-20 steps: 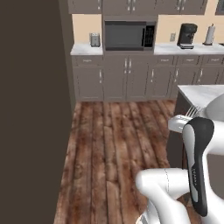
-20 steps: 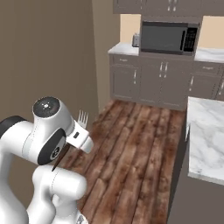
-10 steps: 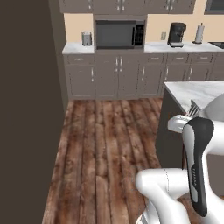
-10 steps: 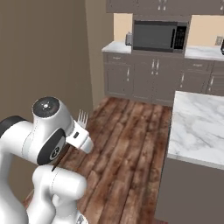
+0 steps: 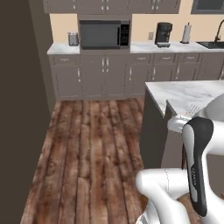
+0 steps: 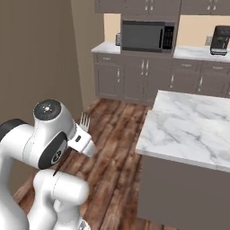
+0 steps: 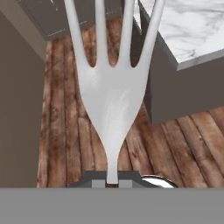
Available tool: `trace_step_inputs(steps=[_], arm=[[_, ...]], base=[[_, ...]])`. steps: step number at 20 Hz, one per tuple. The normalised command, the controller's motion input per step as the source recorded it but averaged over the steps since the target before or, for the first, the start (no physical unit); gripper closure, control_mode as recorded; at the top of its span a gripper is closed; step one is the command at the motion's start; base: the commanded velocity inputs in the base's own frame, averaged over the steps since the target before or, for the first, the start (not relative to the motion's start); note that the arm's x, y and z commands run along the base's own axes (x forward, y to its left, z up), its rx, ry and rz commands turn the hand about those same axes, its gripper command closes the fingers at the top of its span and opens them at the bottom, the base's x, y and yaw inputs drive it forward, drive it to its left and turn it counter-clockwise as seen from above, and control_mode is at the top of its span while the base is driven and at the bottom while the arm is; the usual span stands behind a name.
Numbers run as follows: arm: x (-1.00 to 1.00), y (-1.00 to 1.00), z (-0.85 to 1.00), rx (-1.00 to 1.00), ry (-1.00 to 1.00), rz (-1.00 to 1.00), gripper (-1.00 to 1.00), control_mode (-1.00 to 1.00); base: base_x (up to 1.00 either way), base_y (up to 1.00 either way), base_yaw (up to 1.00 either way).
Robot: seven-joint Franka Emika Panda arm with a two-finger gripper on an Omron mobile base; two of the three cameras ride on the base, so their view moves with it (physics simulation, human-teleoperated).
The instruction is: Take the fork and place it on the left side of the plate. Then take the spoon and place it on the right side of the plate. Make sure they're directly next to the plate.
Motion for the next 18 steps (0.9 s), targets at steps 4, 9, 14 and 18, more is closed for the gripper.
trace_step_inputs(steps=[4,9,14,18], arm=[[0.0,0.0,0.0,0.0,0.0,0.0,1.0,1.0],[0.0,0.0,0.0,0.0,0.0,0.0,1.0,1.0],[0.0,0.0,0.0,0.0,0.0,0.0,1.0,1.0],[0.0,0.0,0.0,0.0,0.0,0.0,1.0,1.0]], base=[[-0.32,-0.7,-0.04],[-0.36,-0.73,-0.04],[-0.57,-0.73,-0.03],[-0.67,-0.68,-0.04]])
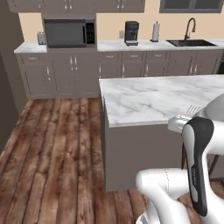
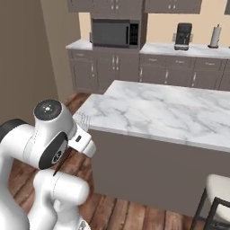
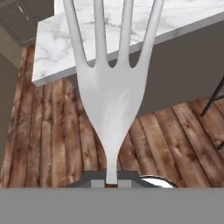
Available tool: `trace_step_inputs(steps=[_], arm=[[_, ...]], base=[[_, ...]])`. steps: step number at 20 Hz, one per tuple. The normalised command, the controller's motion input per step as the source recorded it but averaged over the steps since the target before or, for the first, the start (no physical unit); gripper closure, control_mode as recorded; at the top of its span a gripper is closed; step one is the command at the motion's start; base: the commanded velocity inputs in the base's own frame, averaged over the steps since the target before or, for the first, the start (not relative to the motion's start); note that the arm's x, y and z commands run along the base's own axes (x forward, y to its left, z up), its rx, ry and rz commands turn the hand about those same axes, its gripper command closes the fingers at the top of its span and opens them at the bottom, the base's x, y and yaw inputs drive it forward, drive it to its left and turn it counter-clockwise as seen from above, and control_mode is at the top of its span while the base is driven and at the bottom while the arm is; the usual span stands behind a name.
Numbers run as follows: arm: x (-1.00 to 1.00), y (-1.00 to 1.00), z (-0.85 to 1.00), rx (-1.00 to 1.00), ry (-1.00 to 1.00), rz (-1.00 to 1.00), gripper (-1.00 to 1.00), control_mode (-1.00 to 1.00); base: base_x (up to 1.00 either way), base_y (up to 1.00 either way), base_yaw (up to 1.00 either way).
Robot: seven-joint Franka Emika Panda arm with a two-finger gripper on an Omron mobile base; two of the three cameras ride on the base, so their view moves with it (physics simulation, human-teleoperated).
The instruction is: Take the fork and place it on the left side of the plate. Then take the spoon and place it on the right side of the plate. Make sure they're directly next to the plate.
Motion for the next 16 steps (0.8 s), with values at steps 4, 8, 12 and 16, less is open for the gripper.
trace_step_inputs(steps=[4,8,12,16], arm=[[0.0,0.0,0.0,0.0,0.0,0.0,1.0,1.0],[0.0,0.0,0.0,0.0,0.0,0.0,1.0,1.0],[0.0,0.0,0.0,0.0,0.0,0.0,1.0,1.0],[0.0,0.0,0.0,0.0,0.0,0.0,1.0,1.0]], base=[[-0.59,-0.66,-0.04],[-0.52,-0.64,-0.03],[-0.32,-0.61,-0.03],[-0.04,-0.66,-0.02]])
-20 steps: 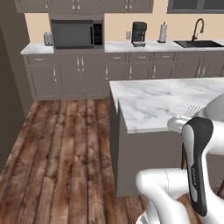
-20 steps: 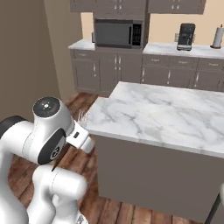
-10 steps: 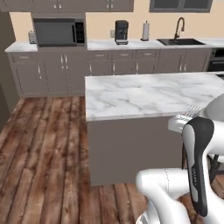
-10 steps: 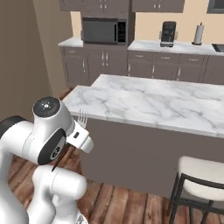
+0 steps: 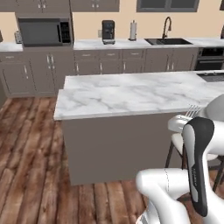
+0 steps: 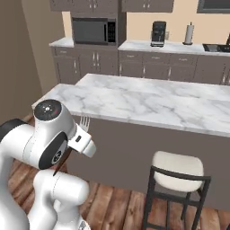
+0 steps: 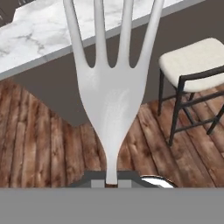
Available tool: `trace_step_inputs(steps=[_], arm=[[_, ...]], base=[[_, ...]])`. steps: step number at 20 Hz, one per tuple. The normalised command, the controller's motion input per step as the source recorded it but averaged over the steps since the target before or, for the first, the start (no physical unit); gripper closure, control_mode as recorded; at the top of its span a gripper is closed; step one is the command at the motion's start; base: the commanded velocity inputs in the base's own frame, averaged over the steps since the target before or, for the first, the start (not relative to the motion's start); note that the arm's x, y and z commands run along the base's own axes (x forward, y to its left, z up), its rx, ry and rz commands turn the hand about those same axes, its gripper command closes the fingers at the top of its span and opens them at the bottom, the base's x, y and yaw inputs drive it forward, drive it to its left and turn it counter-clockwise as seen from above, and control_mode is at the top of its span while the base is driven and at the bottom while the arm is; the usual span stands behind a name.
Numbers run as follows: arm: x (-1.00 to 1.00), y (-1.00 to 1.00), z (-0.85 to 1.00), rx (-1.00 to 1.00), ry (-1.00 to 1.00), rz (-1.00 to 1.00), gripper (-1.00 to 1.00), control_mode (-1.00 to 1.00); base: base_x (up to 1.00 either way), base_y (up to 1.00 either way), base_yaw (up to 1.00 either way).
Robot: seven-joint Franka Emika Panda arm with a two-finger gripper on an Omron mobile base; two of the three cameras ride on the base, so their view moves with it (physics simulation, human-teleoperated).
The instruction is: Take the fork and place it on the left side of the plate. Then take the spoon and place it on the right side of the plate. Make sure they're directly next to the plate.
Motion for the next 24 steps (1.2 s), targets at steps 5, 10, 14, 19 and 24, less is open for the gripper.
trace_step_inputs(steps=[5,10,14,19,24], arm=[[0.0,0.0,0.0,0.0,0.0,0.0,1.0,1.0],[0.0,0.0,0.0,0.0,0.0,0.0,1.0,1.0],[0.0,0.0,0.0,0.0,0.0,0.0,1.0,1.0],[0.0,0.0,0.0,0.0,0.0,0.0,1.0,1.0],[0.0,0.0,0.0,0.0,0.0,0.0,1.0,1.0]], base=[[0.0,-0.74,-0.03],[0.01,-0.79,-0.04],[0.14,-0.8,-0.04],[0.25,-0.83,-0.05],[0.34,-0.86,-0.04]])
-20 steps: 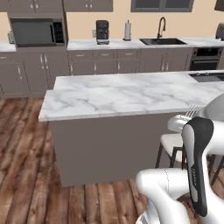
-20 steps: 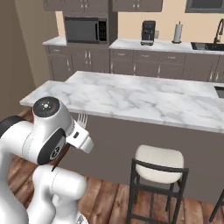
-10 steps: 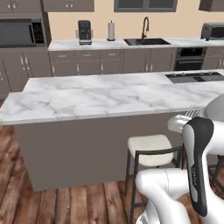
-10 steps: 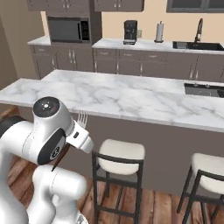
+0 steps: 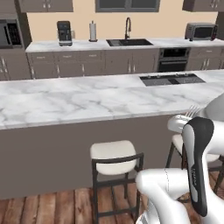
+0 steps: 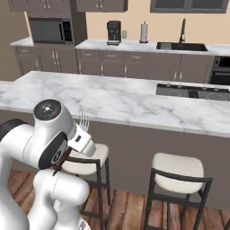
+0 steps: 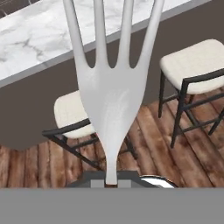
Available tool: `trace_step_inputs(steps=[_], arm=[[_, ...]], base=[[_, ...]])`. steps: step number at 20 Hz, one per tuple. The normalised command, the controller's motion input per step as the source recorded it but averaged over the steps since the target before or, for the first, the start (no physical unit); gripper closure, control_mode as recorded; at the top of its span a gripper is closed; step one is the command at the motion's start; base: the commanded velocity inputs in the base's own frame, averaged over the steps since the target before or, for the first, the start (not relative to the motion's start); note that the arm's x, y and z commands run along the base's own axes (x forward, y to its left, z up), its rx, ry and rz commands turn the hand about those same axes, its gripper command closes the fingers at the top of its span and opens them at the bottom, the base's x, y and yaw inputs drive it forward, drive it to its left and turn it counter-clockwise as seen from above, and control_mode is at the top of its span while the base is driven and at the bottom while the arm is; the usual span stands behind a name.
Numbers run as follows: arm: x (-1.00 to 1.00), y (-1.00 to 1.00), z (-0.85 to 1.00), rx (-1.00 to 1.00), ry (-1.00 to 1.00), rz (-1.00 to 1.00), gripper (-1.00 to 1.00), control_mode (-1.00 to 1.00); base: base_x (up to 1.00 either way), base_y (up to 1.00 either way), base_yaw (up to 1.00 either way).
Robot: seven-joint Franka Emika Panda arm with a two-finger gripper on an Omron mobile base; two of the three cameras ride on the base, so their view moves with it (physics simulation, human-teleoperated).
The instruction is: Take the fork and place it on the left side of the plate. Then take the spoon and place it on the right side of the plate. Make sure they're directly next to the plate.
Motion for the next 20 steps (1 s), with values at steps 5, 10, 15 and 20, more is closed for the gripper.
trace_step_inputs(steps=[5,10,15,20], arm=[[0.0,0.0,0.0,0.0,0.0,0.0,1.0,1.0],[0.0,0.0,0.0,0.0,0.0,0.0,1.0,1.0],[0.0,0.0,0.0,0.0,0.0,0.0,1.0,1.0],[0.0,0.0,0.0,0.0,0.0,0.0,1.0,1.0]], base=[[0.42,-0.84,-0.03],[0.26,-0.85,-0.02],[0.11,-0.86,0.0],[0.19,-0.82,0.0]])
